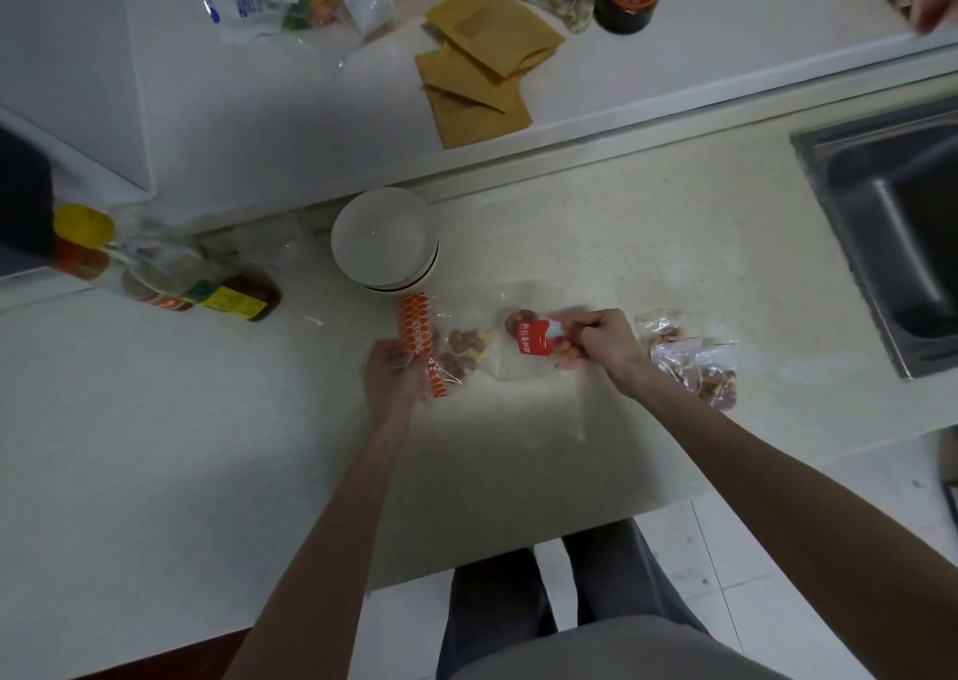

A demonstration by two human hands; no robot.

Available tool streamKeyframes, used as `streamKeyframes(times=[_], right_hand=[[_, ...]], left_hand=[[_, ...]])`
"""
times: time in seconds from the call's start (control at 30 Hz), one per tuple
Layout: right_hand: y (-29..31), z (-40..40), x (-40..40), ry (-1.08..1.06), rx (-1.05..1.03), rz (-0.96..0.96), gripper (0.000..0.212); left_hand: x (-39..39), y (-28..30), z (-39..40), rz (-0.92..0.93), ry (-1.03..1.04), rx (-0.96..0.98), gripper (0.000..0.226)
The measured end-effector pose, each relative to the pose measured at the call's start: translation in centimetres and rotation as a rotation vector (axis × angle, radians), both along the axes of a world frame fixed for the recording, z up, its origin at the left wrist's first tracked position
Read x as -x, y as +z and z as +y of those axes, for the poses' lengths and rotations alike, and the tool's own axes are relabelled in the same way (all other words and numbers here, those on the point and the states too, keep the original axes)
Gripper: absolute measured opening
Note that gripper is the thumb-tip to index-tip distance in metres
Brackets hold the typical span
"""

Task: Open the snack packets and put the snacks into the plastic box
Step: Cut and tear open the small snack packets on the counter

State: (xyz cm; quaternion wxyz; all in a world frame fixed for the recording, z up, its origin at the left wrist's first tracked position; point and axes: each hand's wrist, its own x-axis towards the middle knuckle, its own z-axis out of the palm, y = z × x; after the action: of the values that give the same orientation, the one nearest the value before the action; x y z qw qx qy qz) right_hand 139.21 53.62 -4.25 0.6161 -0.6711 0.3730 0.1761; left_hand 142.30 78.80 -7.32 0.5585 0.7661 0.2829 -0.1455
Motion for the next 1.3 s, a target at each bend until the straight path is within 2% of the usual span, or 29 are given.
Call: streamKeyframes(times=[0.1, 0.17, 0.3, 0.37, 0.47, 0.67, 0.73, 0.87, 1.03, 1.17, 1.27, 1.3], right_hand=[[0.7, -1.7, 0.8, -0.026, 0.021, -0.009, 0.041], [1.0, -3.0, 1.3, -0.059, 0.030, -0.001, 0.039], [2.0, -5.3, 2.6, -0.104, 0.073, 0.040, 0.030], [2.9, -6.3, 3.2, -0.110, 0.097, 0.047, 0.028], [5.0, -7.1, 3.7, -0.072, 0.128, 0.035, 0.027], [11.3, -6.5, 2.8, 0.167, 0.137, -0.071, 0.022], [13.2, -6.0, 2.3, 0.265, 0.175, -0.081, 0.022], [15.7, -5.2, 1.3, 0.414, 0.238, -0.047, 0.027], [17.3, -3.8, 0.5, 0.569, 0.441, -0.100, 0.027], [18.4, -2.3, 0.1, 0.773, 0.680, -0.220, 0.024], [19.0, -0.8, 0.2, 0.902, 0.798, -0.296, 0.030], [19.2, -0.4, 0.2, 0.957, 0.823, -0.322, 0.026]], left_hand=[[0.2, 0.5, 0.0, 0.024, -0.016, -0.014, 0.030], [0.2, 0.9, 0.0, 0.013, -0.084, -0.101, 0.030], [0.7, 2.6, -0.7, -0.228, -0.236, -0.410, 0.022], [1.6, 3.9, -1.9, -0.288, -0.288, -0.381, 0.028], [2.8, 4.8, -4.3, -0.279, -0.410, -0.282, 0.025], [3.3, 6.6, -8.5, -0.363, -0.603, -0.368, 0.021], [3.2, 7.3, -9.6, -0.345, -0.673, -0.358, 0.013], [2.8, 8.8, -11.1, -0.454, -0.729, -0.469, 0.024], [2.7, 10.6, -12.4, -0.566, -0.692, -0.419, 0.024], [2.3, 11.1, -12.5, -0.514, -0.709, -0.350, 0.028], [2.3, 10.8, -12.5, -0.475, -0.678, -0.319, 0.025], [2.3, 10.7, -12.4, -0.465, -0.657, -0.297, 0.025]])
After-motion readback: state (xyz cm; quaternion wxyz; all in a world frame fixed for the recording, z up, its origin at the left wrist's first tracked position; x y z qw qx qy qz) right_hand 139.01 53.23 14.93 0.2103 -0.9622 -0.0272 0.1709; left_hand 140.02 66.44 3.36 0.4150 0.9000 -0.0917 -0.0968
